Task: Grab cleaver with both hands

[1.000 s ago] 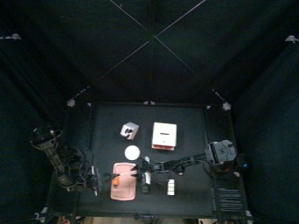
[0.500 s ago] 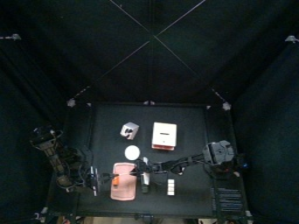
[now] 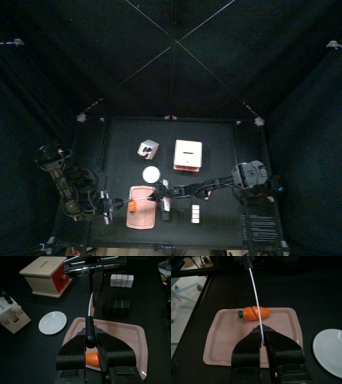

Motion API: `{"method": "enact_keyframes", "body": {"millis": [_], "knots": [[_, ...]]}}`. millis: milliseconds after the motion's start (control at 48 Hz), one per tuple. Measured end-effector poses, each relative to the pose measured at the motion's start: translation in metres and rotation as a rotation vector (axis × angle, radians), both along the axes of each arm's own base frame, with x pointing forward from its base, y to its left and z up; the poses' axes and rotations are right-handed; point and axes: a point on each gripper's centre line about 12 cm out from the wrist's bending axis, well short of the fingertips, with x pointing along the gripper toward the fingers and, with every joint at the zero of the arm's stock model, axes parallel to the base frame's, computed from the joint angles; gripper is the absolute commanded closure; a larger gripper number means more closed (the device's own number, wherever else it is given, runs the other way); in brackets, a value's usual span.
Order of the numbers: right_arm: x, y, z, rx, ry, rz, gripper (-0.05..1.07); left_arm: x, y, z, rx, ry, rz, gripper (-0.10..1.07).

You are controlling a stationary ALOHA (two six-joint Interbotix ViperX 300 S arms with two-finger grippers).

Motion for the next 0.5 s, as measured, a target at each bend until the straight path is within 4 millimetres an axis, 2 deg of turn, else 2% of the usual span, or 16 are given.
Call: {"method": "enact_keyframes", "body": {"millis": [125, 500], "knots": [[0.003, 0.001, 0.005, -0.010, -0.012, 0.010, 0.71, -0.003, -0.002, -0.002, -0.009, 0.015, 0.000, 0.55], [0.011, 0.003, -0.002, -0.014, 0.016, 0.015, 0.71, -0.007, -0.004, -0.007, -0.030, 0.056, -0.010, 0.55]]}}
